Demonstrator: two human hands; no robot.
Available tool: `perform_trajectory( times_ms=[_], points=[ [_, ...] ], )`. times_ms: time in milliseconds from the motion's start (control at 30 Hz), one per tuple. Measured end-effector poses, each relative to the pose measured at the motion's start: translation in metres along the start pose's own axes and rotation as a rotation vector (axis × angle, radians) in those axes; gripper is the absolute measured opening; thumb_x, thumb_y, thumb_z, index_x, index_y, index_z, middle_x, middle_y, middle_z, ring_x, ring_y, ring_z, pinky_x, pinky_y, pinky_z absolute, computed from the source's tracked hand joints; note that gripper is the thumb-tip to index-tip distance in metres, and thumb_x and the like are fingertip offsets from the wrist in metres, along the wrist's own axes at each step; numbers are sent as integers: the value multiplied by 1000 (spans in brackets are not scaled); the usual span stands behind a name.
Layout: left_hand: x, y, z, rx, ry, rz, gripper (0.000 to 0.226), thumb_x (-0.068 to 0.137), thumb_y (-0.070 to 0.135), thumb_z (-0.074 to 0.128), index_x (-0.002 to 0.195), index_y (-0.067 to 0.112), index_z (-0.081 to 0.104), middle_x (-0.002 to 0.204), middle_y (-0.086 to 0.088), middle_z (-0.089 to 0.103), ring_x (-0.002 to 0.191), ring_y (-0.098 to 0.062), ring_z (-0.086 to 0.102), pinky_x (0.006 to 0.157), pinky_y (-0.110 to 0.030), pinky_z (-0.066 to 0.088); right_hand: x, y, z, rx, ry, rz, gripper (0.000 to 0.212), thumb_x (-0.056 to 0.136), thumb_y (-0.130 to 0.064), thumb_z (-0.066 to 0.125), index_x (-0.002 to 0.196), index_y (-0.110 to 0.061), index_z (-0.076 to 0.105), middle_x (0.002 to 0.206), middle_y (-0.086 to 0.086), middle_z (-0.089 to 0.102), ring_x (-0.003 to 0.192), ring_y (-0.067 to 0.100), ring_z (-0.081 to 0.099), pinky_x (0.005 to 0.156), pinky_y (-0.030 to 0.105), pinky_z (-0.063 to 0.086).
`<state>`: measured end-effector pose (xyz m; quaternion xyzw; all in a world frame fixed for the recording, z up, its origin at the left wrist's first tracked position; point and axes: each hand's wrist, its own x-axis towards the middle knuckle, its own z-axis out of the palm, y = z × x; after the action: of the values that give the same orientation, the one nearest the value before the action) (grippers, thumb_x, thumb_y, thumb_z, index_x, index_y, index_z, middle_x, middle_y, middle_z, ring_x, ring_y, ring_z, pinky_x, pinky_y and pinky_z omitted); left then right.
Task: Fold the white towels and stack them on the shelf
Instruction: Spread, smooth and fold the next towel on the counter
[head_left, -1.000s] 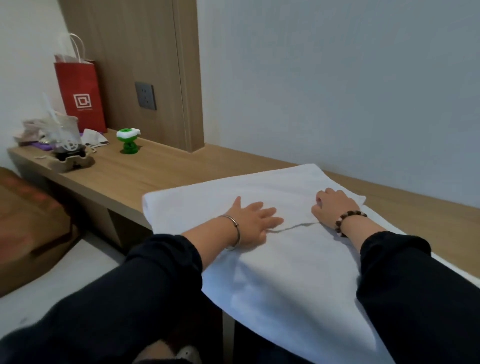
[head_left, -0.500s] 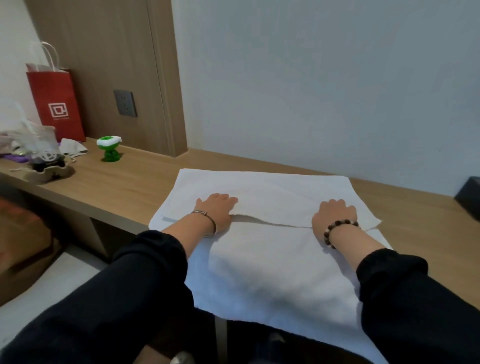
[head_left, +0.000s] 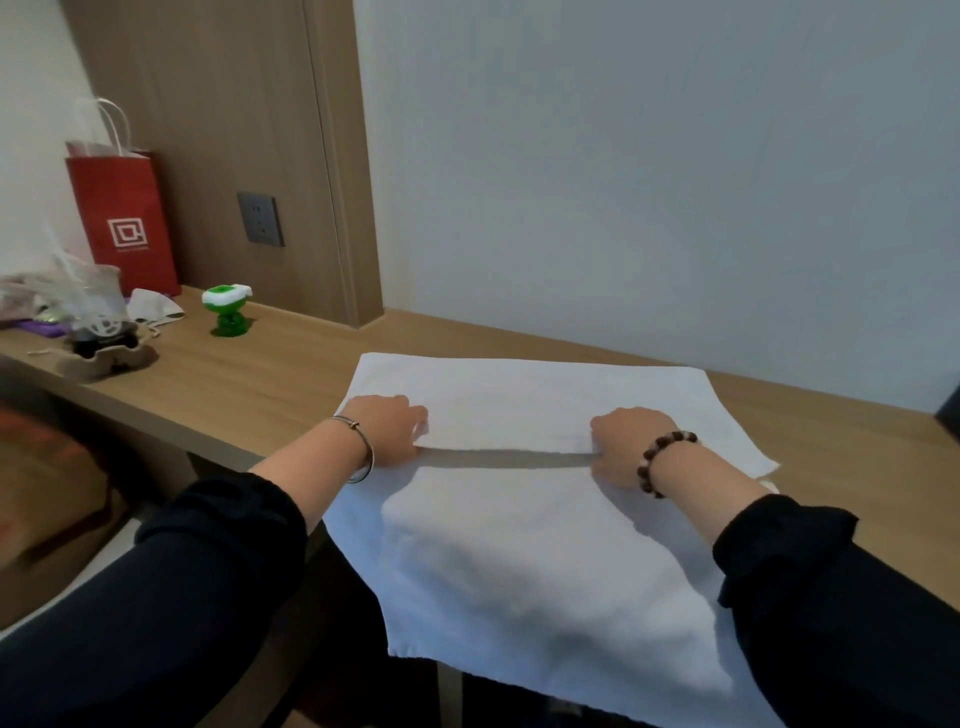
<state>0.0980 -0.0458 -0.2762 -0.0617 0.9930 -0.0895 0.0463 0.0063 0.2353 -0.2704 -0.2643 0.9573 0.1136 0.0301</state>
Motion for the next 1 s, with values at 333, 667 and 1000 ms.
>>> perform_trajectory(
  times_ms=[333,667,1000],
  points=[
    [41,0,-58,-10,-35,-278,17,92,20,55,95,7,66,87,-6,68,92,-27,65,81,-33,53,22,2,-32,-232,204,317,28,86,-3,42,97,-17,64,72,-3,50,70,20,52,55,26,38],
    [42,10,-70,-265,-605,-31,60,80,66,56,108,14,63,80,-6,62,68,-21,60,64,-29,54,44,25,-60,333,-562,-94,57,84,-66,50,111,-17,60,95,-11,61,87,8,62,74,24,50],
    [101,0,-22,-347,-43,-250,60,94,23,46,148,18,21,137,-12,50,121,-32,50,95,-40,43,127,40,-11,134,-18,149,20,96,-17,43,79,-11,52,80,5,54,68,20,54,59,28,42]
  ],
)
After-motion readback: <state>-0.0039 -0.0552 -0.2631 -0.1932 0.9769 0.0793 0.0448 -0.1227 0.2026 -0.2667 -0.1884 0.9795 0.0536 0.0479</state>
